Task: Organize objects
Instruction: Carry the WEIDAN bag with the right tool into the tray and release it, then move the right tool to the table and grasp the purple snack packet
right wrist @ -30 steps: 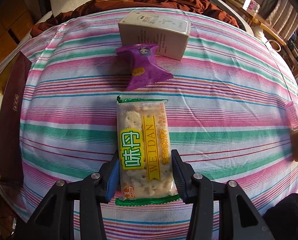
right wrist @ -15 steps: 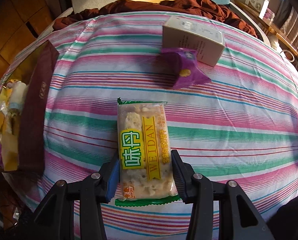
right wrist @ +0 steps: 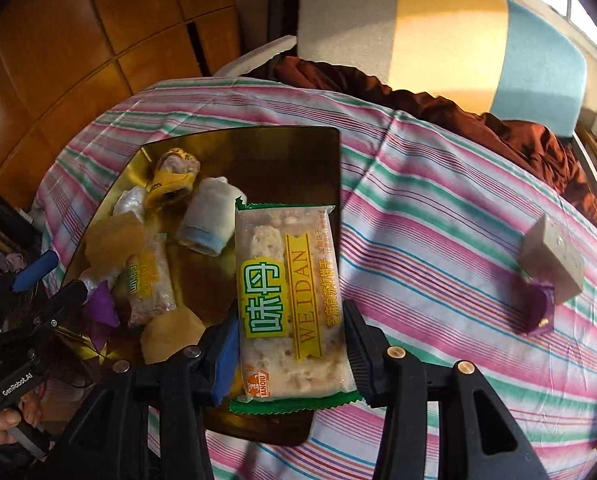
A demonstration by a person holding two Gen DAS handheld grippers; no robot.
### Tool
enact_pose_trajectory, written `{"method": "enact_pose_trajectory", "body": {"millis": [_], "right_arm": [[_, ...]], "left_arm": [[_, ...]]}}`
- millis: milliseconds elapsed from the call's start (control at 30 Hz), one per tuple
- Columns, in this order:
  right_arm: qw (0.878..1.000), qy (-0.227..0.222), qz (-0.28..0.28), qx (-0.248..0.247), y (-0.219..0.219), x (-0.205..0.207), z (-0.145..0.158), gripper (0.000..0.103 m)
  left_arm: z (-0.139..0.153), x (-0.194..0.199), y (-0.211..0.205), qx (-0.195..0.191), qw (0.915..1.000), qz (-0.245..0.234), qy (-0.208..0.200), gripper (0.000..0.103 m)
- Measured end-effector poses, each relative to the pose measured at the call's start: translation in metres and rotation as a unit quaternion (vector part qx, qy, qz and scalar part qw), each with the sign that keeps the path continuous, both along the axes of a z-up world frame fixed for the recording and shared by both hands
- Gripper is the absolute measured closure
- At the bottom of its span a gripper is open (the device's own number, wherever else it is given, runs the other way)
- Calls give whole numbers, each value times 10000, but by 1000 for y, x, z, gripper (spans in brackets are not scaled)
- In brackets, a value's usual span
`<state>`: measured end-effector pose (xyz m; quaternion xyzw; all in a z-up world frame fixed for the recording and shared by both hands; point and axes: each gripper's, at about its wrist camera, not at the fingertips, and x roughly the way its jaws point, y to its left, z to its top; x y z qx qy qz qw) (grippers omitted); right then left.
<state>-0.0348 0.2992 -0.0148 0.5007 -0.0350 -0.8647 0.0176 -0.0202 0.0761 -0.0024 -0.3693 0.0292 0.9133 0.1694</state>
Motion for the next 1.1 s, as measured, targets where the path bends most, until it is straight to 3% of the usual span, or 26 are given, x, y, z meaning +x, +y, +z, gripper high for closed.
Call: {"method": "enact_pose_trajectory", "body": {"millis": [200,500,867,1100], "right_arm": [[9995,-277,71,144,-26,-37,-24,55],[9998,-197,7,39,-21,-32,-21,50],[9983,238,-448,-276,29,17,11,40],[9928,264,-1169,-57,92,41,14,32]], "left_arm": [[-3,-2,-8,47,9999,97,-65,27],[-6,-5,-13,57,9998,166,-108,27],[-3,-2,1,-59,10000,7,-60,25],[3,-3,21,-114,9998,-189,-27,24]]}}
